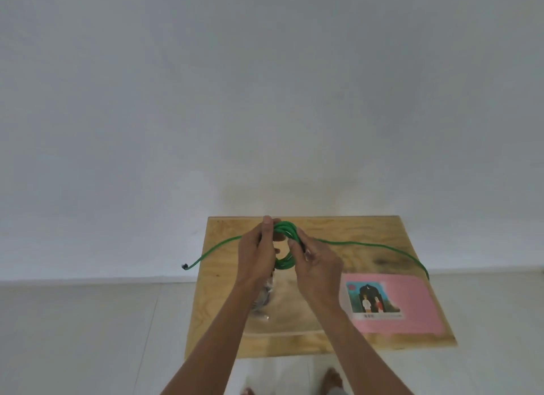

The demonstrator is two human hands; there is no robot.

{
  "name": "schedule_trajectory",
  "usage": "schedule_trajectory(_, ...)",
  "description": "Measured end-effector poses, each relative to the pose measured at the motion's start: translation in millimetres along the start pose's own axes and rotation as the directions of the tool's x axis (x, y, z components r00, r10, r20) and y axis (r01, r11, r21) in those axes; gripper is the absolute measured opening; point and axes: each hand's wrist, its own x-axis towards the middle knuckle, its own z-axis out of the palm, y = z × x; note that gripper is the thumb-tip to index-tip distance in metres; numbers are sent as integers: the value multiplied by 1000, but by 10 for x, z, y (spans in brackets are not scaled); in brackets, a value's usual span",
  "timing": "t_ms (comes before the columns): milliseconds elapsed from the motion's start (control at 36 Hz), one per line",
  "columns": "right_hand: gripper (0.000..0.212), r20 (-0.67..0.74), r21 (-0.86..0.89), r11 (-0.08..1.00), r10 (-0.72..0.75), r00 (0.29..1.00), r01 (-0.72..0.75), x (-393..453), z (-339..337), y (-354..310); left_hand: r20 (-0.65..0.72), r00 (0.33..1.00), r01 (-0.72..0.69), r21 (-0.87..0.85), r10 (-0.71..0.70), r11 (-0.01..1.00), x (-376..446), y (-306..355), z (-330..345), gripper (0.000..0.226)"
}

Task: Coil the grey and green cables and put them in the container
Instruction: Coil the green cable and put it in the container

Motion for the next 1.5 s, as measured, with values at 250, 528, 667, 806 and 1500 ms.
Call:
schedule_trajectory(250,30,31,-133,970,208,978,-202,-198,-131,606,-138,988,-28,304,73,952,-94,-736,-365,41)
schedule_trajectory(528,30,133,-327,883,395,909,-336,-325,-2,1401,149,985,-170,717,90,676,-285,-1544,-363,70)
schedule_trajectory(667,32,162,-324,867,445,881,-379,-326,167,1534,207,976,-201,771,60,604,-338,-1770,-342,77)
schedule_trajectory(806,30,177,-324,855,476,862,-405,-320,325,1666,217,974,-215,789,67,576,-341,-1859,-352,71)
schedule_trajectory(1500,30,253,-275,864,487,836,-421,-314,409,1626,210,973,-229,806,97,546,-338,-1881,-335,68)
